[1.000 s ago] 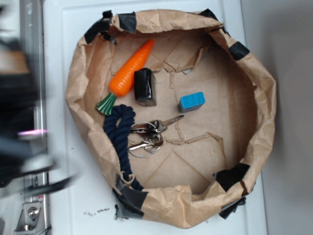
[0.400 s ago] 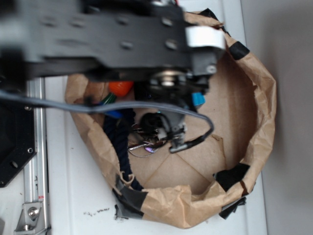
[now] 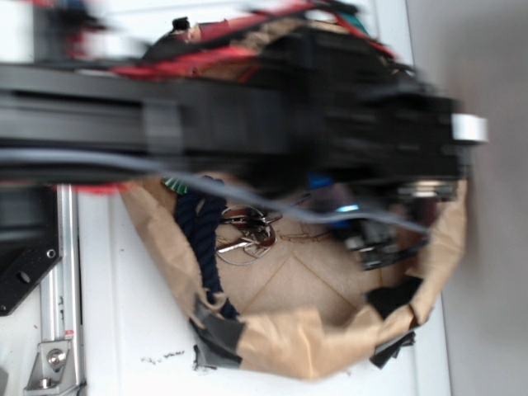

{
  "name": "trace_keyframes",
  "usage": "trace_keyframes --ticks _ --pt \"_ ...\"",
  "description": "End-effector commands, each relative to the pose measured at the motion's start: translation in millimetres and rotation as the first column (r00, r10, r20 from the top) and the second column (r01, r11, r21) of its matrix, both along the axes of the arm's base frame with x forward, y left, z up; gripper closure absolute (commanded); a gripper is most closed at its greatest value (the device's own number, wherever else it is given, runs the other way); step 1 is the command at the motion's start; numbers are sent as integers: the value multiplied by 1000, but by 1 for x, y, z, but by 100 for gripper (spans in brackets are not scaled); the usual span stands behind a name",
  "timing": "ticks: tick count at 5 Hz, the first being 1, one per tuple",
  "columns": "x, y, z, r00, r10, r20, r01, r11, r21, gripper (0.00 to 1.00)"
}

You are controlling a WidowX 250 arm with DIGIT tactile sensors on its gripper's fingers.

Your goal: Grab the blue block.

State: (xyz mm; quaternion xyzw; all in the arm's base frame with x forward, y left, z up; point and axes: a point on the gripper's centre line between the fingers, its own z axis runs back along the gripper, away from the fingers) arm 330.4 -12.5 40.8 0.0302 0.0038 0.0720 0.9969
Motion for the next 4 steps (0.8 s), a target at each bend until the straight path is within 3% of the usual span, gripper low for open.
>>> trace_keyframes --ticks 1,2,3,4 --pt "29 -26 -21 999 -25 -24 24 999 -40 100" --pt "24 -23 -19 1000 -10 -25 9 998 -58 100" --pt "11 -13 -8 1000 9 26 -8 999 -42 0" --pt "-12 -2 22 990 12 138 -7 999 -36 0"
